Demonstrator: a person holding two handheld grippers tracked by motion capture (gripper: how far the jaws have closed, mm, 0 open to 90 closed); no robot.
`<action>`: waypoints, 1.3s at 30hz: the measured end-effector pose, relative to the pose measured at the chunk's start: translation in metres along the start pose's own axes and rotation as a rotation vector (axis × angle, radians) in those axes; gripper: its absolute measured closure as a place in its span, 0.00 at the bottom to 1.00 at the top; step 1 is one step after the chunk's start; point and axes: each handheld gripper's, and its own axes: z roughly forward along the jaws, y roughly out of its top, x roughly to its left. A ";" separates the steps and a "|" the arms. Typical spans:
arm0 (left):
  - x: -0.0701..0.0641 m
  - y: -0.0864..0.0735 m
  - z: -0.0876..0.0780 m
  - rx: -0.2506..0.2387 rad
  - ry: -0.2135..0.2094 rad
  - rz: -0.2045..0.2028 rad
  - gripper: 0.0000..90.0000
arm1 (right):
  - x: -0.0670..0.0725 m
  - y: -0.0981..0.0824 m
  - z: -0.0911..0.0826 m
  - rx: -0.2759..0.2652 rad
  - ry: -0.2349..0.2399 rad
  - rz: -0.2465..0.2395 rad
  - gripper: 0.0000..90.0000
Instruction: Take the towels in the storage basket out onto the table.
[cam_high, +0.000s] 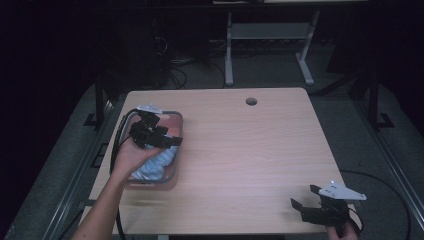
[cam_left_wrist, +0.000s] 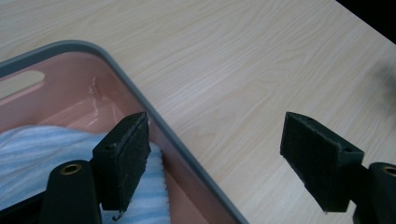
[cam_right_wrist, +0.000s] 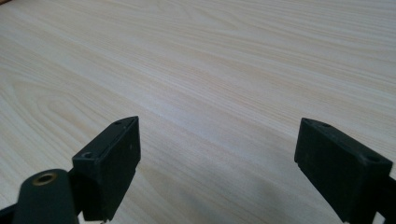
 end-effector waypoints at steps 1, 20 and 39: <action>0.002 -0.001 -0.001 0.005 0.003 -0.003 0.27 | 0.000 0.000 0.000 0.000 0.000 0.001 0.15; 0.041 -0.042 -0.020 0.023 0.090 -0.133 0.27 | 0.000 0.000 0.002 0.004 0.005 0.014 0.15; 0.050 -0.059 0.008 0.223 0.207 -0.144 0.29 | 0.002 0.000 0.001 0.003 0.007 0.005 0.15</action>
